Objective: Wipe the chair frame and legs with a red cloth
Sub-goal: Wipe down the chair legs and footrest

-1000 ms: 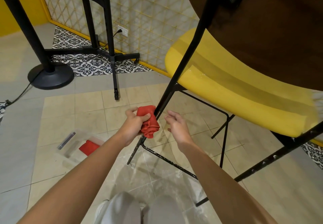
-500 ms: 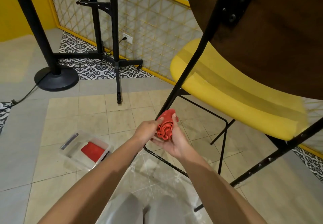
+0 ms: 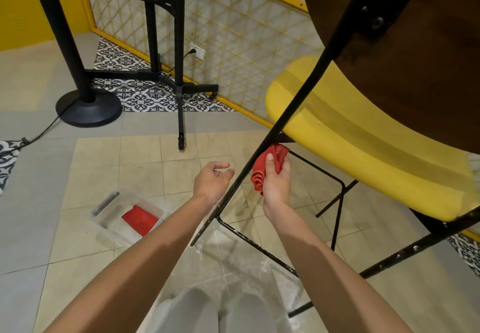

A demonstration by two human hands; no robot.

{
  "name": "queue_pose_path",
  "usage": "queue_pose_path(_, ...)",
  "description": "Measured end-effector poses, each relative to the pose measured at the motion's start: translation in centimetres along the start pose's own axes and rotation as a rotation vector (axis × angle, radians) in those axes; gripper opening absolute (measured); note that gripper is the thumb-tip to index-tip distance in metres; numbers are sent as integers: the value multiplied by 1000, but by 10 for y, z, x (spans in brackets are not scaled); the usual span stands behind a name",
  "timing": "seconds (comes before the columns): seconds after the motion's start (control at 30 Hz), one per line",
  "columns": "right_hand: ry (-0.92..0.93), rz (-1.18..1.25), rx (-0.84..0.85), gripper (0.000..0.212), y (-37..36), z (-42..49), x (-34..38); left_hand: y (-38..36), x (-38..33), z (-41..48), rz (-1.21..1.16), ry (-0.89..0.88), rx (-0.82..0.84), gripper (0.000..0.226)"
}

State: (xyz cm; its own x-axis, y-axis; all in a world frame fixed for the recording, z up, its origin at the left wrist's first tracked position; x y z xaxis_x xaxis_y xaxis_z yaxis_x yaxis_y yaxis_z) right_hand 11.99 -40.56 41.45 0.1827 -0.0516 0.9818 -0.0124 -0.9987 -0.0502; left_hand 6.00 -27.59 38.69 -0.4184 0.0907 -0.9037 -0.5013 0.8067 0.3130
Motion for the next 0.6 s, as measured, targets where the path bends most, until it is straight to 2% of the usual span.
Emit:
queue_pose_path(0.13,-29,-7,-7,42,-3,0,-12,1,9,8,30,-4,-17,23)
queue_pose_path(0.33,-213,-69,58,37,-7,5,-36,-5,18,12,32,-1,-27,22)
queue_pose_path(0.47,-129,30,-29,24,-4,10,-30,-7,21,16,12,3,-27,22)
queue_pose_path(0.6,-167,47,-95,38,-13,3,-43,-7,23,21,1,6,-50,20)
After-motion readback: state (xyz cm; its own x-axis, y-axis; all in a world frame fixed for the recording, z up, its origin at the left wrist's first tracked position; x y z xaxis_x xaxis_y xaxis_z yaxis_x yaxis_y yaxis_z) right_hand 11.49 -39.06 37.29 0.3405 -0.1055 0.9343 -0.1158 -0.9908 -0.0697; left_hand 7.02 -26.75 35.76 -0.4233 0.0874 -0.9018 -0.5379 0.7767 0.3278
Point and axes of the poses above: each hand's wrist, its own z-axis towards the middle knuckle, its own y-axis out of the back of the hand, x = y × z, the point moved 4 cm from there along z, towards the middle knuckle, and after that the axes turned 9 degrees about z, right-handed, at the moved point
